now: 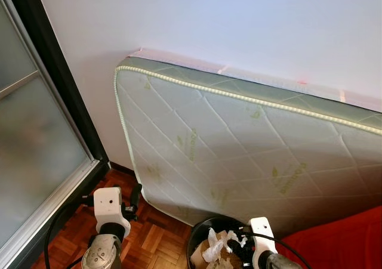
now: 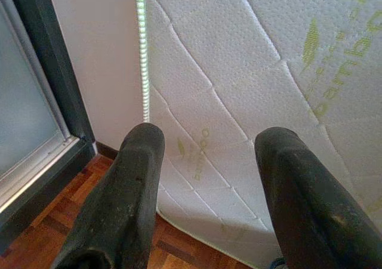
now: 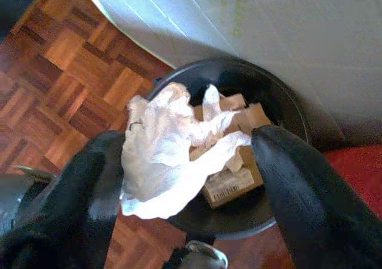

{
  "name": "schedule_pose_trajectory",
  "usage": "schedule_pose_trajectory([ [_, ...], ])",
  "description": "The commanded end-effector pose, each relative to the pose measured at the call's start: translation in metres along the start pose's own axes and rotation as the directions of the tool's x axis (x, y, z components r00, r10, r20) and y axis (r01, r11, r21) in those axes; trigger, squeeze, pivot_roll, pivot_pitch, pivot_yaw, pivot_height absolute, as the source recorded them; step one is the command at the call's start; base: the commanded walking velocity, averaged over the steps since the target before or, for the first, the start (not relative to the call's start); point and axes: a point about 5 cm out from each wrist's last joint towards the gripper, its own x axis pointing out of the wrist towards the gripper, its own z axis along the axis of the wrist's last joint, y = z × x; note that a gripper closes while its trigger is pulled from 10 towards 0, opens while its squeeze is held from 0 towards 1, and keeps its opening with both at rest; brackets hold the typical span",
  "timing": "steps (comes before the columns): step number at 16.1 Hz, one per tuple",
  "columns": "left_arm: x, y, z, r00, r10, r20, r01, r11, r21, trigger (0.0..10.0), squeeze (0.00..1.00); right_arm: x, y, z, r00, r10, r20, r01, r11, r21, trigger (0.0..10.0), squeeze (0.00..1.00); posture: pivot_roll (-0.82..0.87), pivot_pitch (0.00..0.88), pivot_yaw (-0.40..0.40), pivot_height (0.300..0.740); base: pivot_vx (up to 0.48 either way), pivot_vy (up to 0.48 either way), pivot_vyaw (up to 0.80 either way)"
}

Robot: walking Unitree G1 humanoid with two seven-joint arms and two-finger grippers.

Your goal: Clean up the room

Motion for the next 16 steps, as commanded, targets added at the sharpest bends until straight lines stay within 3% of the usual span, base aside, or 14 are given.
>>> schedule_pose_trajectory([
  [1,0.000,0.000,-0.003,1.000,0.004,-0.016,-0.004,1.000,-0.012,10.0,0.00,-0.002,-0.002,-0.003,1.000,-0.009,0.006,0.009,1.000,0.008,10.0,1.00,0.19,0.050,-0.065,0.740,0.000,0.000,0.00],
  [3,0.000,0.000,-0.003,1.000,0.005,-0.017,-0.006,1.000,-0.013,10.0,0.00,-0.003,-0.007,-0.002,0.998,-0.065,0.012,0.066,0.986,-0.155,10.0,1.00,0.19,0.050,-0.065,0.740,0.000,0.000,0.00],
  [5,0.000,0.000,-0.003,1.000,0.004,-0.015,-0.004,1.000,-0.014,10.0,0.00,-0.004,-0.008,-0.005,0.998,-0.070,0.007,0.071,0.992,-0.107,10.0,1.00,0.19,0.050,-0.065,0.740,0.000,0.000,0.00],
  [8,0.001,0.000,-0.003,1.000,0.005,-0.016,-0.005,1.000,-0.014,10.0,0.00,-0.005,0.003,-0.021,0.998,0.002,-0.068,-0.011,0.991,-0.136,10.0,1.00,0.19,0.049,-0.065,0.740,0.000,0.000,0.00],
  [11,0.001,0.000,-0.002,1.000,0.005,-0.015,-0.005,1.000,-0.013,10.0,0.00,-0.003,0.008,-0.016,1.000,0.000,0.000,0.000,0.993,-0.119,10.0,1.00,0.19,0.049,-0.065,0.740,0.000,0.000,0.00],
  [13,0.001,0.000,-0.002,1.000,0.005,-0.015,-0.005,1.000,-0.012,10.0,0.00,-0.002,0.005,-0.008,0.998,-0.053,0.043,0.059,0.985,-0.163,10.0,1.00,0.19,0.048,-0.064,0.740,0.000,0.000,0.00],
  [14,0.001,0.000,-0.002,1.000,0.005,-0.015,-0.005,1.000,-0.012,10.0,0.00,-0.001,0.003,0.000,0.994,-0.079,0.078,0.096,0.968,-0.234,10.0,0.00,0.19,0.048,-0.064,0.740,0.000,0.000,0.00],
  [15,0.001,0.000,-0.002,1.000,0.005,-0.015,-0.005,1.000,-0.012,10.0,0.00,-0.001,0.003,0.002,0.993,-0.082,0.087,0.101,0.962,-0.253,10.0,0.00,0.19,0.048,-0.064,0.740,0.000,0.000,0.00],
  [16,0.001,0.000,-0.002,1.000,0.005,-0.015,-0.005,1.000,-0.012,10.0,0.00,0.004,0.008,0.021,0.987,-0.085,0.133,0.129,0.922,-0.366,10.0,0.00,0.19,0.048,-0.064,0.740,0.000,0.000,0.00],
])
